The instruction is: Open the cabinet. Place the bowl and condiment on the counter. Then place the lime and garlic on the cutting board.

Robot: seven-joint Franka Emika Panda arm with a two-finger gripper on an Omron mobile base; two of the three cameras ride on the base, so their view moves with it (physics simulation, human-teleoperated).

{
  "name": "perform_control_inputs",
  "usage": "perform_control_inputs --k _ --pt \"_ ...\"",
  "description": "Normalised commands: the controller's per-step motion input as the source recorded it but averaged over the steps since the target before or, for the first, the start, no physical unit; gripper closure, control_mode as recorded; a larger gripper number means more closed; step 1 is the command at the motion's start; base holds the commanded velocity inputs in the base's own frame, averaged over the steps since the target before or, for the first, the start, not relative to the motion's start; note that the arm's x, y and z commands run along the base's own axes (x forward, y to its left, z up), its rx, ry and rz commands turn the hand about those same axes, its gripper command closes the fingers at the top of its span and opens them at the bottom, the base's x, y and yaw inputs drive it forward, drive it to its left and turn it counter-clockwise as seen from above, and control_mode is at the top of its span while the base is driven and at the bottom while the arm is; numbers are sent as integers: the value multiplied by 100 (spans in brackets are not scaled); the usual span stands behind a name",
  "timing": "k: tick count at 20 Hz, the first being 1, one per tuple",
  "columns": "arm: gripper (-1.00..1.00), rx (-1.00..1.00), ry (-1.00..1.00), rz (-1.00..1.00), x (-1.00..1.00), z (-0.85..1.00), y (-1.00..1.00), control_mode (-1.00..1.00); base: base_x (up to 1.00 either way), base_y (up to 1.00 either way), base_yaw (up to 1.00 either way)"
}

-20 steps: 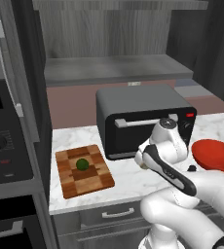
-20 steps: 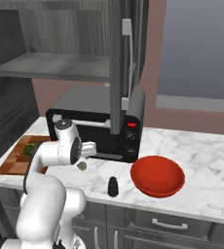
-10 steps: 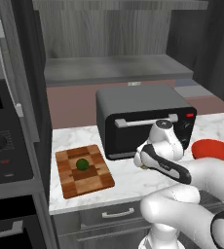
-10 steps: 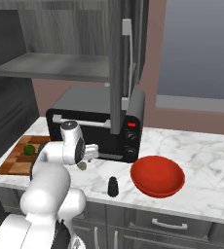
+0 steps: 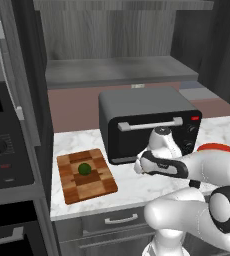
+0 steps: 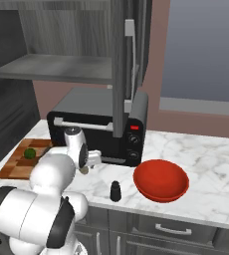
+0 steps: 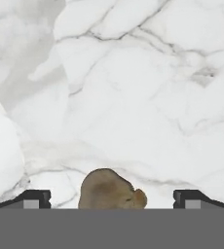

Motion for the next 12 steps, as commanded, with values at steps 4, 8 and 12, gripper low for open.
perform_control_inputs --k 4,8,12 --pt "-100 0 -13 0 8 -40 0 -100 0 0 0" --pt "-100 2 -9 0 2 -28 0 -100 0 0 0" --pt "-100 0 0 0 -7 -36 0 -100 0 0 0"
